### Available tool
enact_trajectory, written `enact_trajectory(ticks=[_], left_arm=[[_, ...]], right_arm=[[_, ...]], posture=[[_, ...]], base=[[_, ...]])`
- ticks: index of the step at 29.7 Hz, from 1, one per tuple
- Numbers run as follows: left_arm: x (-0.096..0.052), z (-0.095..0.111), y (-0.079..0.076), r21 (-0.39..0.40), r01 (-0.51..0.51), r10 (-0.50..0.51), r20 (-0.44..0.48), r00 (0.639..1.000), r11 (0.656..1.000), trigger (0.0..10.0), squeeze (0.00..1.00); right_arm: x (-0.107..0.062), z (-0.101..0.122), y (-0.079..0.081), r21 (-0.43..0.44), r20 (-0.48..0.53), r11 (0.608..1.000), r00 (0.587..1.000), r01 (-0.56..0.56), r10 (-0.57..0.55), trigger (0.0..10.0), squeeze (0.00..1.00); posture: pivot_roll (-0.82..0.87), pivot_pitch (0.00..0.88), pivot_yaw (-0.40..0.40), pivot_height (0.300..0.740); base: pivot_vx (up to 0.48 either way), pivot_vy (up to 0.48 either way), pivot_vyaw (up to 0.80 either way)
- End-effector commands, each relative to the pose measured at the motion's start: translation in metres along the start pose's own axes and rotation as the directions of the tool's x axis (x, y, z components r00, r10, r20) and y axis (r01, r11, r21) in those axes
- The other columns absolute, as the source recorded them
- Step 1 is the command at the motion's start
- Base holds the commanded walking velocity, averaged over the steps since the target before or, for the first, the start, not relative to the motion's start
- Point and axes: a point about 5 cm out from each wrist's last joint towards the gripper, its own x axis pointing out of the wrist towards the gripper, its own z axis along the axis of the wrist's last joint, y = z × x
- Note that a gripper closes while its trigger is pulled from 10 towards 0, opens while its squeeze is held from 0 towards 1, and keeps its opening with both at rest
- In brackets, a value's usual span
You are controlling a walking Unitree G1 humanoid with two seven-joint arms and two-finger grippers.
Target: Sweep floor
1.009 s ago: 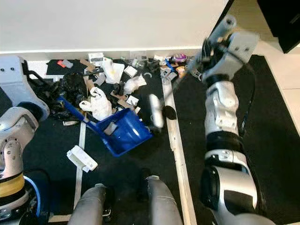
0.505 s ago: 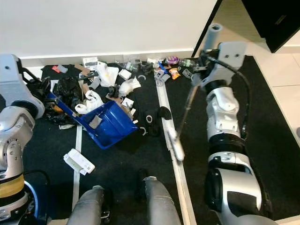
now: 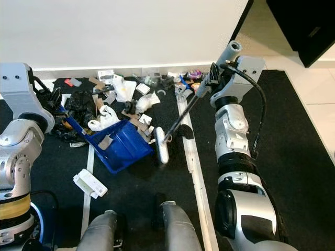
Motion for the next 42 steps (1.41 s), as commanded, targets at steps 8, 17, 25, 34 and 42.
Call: enact_trajectory(ticks=[8, 17, 25, 34, 42], left_arm=[[0.003, 0.014, 0.004, 0.018, -0.057, 0.055, 0.102, 0.993, 0.998, 10.0, 0.00], [0.004, 0.017, 0.005, 0.047, -0.066, 0.060, 0.124, 0.990, 0.997, 10.0, 0.00], [0.005, 0.018, 0.004, 0.050, -0.063, 0.056, 0.134, 0.989, 0.997, 10.0, 0.00], [0.005, 0.019, 0.003, 0.051, -0.056, 0.049, 0.138, 0.989, 0.997, 10.0, 0.00], [0.008, 0.025, 0.003, 0.045, -0.048, 0.040, 0.162, 0.986, 0.998, 10.0, 0.00]], right_arm=[[0.002, 0.006, 0.002, -0.013, 0.043, 1.000, 0.999, 0.002, -0.002, 10.0, 0.00], [0.002, 0.004, -0.002, -0.019, 0.039, 0.998, 0.998, 0.052, -0.051, 10.0, 0.00], [0.002, 0.004, -0.004, -0.020, 0.041, 0.998, 0.997, 0.063, -0.062, 10.0, 0.00], [0.002, 0.004, -0.006, -0.023, 0.045, 0.997, 0.996, 0.078, -0.077, 10.0, 0.00], [0.001, 0.003, -0.007, -0.024, 0.043, 0.996, 0.995, 0.091, -0.090, 10.0, 0.00]], posture=[[0.10, 0.155, -0.017, 0.740], [0.10, 0.159, -0.014, 0.740], [0.10, 0.160, -0.013, 0.740], [0.10, 0.164, -0.010, 0.740], [0.10, 0.167, -0.008, 0.740]], base=[[0.000, 0.000, 0.00], [0.000, 0.000, 0.40], [0.000, 0.000, 0.80], [0.000, 0.000, 0.80], [0.000, 0.000, 0.80]])
